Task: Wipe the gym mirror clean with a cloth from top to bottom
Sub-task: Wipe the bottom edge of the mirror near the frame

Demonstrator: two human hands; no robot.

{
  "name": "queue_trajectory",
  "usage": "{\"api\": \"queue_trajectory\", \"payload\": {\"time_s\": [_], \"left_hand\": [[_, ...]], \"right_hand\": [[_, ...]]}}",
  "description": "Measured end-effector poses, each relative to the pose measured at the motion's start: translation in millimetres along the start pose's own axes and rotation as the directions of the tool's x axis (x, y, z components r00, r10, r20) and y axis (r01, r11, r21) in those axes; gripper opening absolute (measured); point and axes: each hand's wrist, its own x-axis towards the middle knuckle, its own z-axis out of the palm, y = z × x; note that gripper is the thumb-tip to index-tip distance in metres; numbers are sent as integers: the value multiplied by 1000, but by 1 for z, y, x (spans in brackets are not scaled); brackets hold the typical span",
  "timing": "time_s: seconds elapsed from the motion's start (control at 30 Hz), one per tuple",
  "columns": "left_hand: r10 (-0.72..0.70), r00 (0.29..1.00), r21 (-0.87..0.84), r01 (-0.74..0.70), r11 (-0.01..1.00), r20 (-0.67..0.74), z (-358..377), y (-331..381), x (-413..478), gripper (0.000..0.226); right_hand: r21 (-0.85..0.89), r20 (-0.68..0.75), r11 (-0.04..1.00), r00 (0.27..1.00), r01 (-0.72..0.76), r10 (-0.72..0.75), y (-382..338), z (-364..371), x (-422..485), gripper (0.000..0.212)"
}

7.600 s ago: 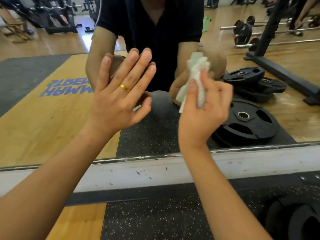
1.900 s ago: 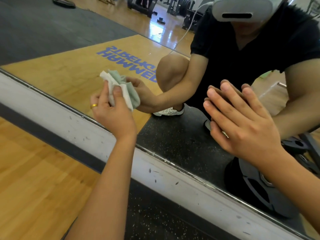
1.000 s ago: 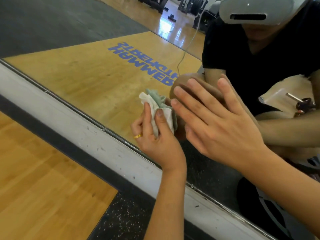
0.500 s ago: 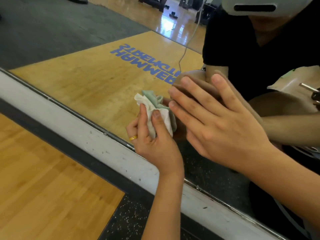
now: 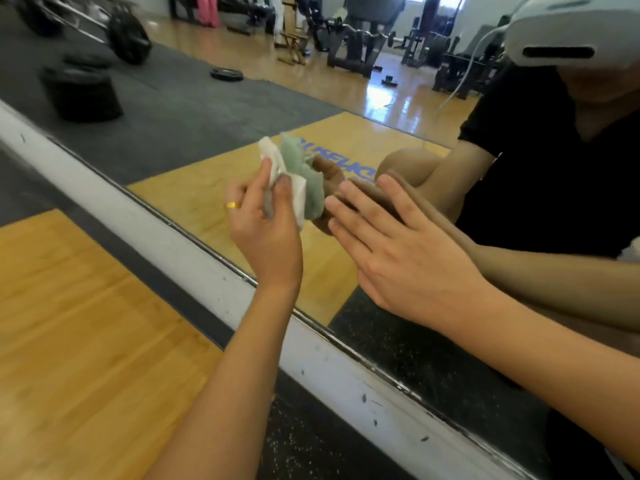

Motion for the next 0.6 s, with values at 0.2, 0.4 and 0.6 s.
{"api": "queue_trajectory", "payload": {"time_s": [0.2,0.4,0.6], "left_hand": [[-98,995,11,99,995,-1,1,-10,-14,26],[-286,951,59,294,954,-119,-22,-41,-6,27],[-109,994,-61,109,992,7,-1,-14,-20,23]], "right_hand": [[-31,-4,1000,1000,0,0,0,5,-2,58],[13,-4,1000,1000,-15,15,-2,7,-3,56],[51,13,999,1000,-12,11,0,3,-2,58]]}}
